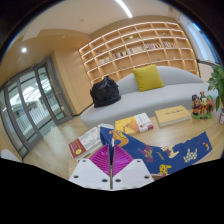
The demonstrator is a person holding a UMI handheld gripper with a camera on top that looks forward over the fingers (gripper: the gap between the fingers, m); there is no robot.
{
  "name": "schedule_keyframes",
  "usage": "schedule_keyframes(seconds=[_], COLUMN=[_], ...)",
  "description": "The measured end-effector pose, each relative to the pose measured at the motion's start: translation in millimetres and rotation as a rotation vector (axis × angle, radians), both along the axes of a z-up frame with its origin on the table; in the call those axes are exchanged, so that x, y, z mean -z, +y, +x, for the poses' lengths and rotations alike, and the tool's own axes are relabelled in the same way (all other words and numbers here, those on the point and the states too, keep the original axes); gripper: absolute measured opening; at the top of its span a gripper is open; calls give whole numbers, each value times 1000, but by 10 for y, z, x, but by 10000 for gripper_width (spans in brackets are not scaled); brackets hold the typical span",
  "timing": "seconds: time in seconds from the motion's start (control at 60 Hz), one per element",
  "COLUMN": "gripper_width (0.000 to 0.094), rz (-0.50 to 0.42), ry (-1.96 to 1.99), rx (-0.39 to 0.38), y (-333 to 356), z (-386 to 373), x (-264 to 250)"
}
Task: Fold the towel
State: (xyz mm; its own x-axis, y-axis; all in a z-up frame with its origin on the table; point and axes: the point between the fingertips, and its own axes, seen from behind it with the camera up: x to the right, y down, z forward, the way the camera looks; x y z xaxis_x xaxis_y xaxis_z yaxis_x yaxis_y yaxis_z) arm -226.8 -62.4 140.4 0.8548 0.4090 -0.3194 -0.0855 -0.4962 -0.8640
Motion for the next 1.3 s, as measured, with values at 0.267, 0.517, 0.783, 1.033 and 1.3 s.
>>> schedule_keyframes(seconds=[0.267,0.517,0.783,1.033,1.3], gripper_width=[9,132,833,853,860], rz=[63,-74,-97,-52,26], ry=[23,-127,-234,-332,-409], rx=[144,292,460,408,315], y=[500,794,700,144,-955], z=[1236,2590,3780,3898,3644], x=[-465,546,776,306,-245])
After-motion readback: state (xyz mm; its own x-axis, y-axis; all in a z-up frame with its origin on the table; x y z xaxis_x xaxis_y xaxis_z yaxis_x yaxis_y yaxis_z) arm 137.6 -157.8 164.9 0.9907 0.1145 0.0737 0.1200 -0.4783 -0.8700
